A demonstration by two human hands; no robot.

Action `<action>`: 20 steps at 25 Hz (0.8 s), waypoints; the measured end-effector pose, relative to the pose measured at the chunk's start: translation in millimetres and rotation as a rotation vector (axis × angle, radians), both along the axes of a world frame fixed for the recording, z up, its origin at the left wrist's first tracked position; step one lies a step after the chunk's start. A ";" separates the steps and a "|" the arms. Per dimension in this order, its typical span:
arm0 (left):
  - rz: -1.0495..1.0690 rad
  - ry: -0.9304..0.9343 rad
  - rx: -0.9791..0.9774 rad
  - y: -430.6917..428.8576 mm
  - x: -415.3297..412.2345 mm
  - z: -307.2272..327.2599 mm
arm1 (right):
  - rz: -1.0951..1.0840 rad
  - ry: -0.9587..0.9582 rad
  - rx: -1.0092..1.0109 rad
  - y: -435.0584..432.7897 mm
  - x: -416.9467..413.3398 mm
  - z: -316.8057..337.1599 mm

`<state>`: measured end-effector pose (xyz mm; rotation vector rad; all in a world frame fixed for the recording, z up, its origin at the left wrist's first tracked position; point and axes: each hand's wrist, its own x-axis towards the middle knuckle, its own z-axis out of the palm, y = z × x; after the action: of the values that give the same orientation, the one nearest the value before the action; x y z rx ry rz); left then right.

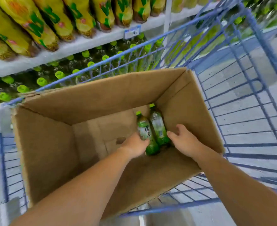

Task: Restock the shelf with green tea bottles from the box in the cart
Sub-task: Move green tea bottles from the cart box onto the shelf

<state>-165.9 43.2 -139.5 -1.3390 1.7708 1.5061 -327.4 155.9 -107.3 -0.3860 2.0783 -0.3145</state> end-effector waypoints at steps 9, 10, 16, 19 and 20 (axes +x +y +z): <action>0.194 -0.158 0.030 4.9 -48.0 -112.6 | 0.291 0.062 0.254 -42.4 -25.0 -115.1; 0.248 -0.179 0.010 8.8 -52.7 -118.1 | 0.308 0.100 0.267 -45.2 -23.7 -125.3; 0.403 -0.170 0.013 26.8 -58.4 -138.8 | 0.304 0.304 0.227 -55.0 -20.8 -154.5; 0.380 -0.165 -0.024 19.7 -44.0 -142.0 | 0.237 0.215 0.201 -55.8 -16.7 -160.0; 0.364 -0.178 -0.047 16.9 -39.1 -142.9 | 0.227 0.176 0.210 -56.5 -14.8 -163.3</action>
<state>-205.1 60.1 -282.4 -1.8356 1.5190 1.4740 -342.1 99.5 -270.6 -0.5321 2.1866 0.0756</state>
